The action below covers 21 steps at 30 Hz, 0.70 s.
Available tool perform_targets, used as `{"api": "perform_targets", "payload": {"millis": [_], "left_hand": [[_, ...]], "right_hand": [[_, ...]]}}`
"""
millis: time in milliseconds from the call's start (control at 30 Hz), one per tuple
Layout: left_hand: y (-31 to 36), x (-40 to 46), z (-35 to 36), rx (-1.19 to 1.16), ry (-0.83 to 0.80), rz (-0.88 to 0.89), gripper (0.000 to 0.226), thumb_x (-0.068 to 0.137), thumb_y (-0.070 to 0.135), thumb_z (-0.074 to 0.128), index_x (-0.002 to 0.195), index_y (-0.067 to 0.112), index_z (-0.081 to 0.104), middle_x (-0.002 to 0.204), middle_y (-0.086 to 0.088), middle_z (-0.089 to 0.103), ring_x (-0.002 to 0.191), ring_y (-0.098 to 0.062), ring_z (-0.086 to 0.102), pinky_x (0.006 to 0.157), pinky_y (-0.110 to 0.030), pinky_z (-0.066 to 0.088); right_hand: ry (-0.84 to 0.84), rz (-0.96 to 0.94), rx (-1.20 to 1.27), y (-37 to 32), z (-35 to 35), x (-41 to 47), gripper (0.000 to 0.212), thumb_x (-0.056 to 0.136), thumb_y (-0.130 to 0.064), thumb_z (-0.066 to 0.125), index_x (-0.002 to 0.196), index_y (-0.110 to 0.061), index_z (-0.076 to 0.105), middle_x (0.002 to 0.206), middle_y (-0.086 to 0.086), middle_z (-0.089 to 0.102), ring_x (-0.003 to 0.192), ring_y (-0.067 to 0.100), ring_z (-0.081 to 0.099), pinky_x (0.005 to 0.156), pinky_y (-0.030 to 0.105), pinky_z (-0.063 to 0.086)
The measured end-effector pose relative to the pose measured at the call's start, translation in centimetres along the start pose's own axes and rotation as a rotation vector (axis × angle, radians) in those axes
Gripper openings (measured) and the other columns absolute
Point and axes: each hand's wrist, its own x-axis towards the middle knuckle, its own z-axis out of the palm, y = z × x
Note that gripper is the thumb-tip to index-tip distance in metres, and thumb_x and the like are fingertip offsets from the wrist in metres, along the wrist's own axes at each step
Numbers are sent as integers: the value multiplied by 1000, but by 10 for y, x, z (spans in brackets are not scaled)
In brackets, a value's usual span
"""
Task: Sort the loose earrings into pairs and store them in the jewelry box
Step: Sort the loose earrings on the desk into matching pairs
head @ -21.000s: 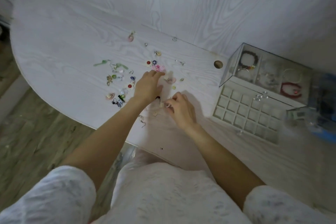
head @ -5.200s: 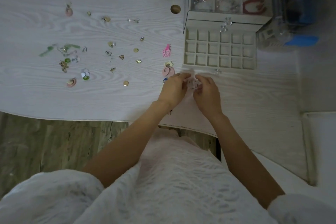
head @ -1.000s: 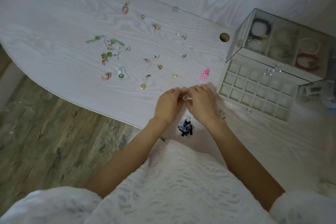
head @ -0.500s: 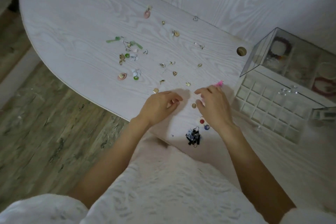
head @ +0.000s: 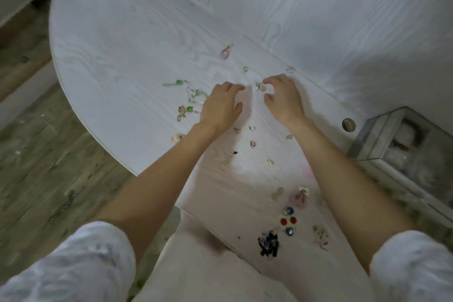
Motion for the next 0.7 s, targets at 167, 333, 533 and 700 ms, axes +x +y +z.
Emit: {"api": "perform_targets", "payload": {"millis": [167, 333, 533, 700], "left_hand": [[0, 24, 13, 87, -86, 17, 45, 89, 21, 51, 133, 15, 45, 132, -9, 49, 116, -30, 43, 95, -35, 36], [-13, -10, 3, -11, -155, 51, 40, 85, 10, 54, 126, 11, 54, 129, -10, 51, 118, -28, 43, 99, -29, 31], [-30, -80, -14, -88, 94, 66, 28, 83, 3, 57, 110, 9, 64, 113, -10, 62, 105, -26, 56, 91, -20, 35], [-31, -121, -16, -69, -60, -159, 41, 83, 34, 64, 122, 22, 54, 111, 4, 60, 103, -18, 52, 82, -36, 48]], "right_hand": [[21, -53, 27, -4, 24, 20, 20, 87, -3, 54, 105, -7, 63, 108, 14, 57, 99, 30, 54, 84, 34, 44], [15, -188, 59, -15, 40, -17, 21, 87, -5, 55, 105, -7, 65, 98, 14, 59, 91, 29, 54, 75, 31, 42], [22, -172, 143, -17, 45, -64, 23, 85, 1, 56, 107, -3, 63, 99, 14, 60, 89, 27, 58, 80, 38, 52], [13, -37, 249, -11, 46, -92, 20, 84, 2, 58, 102, -4, 64, 103, 10, 58, 82, 17, 58, 80, 30, 53]]}}
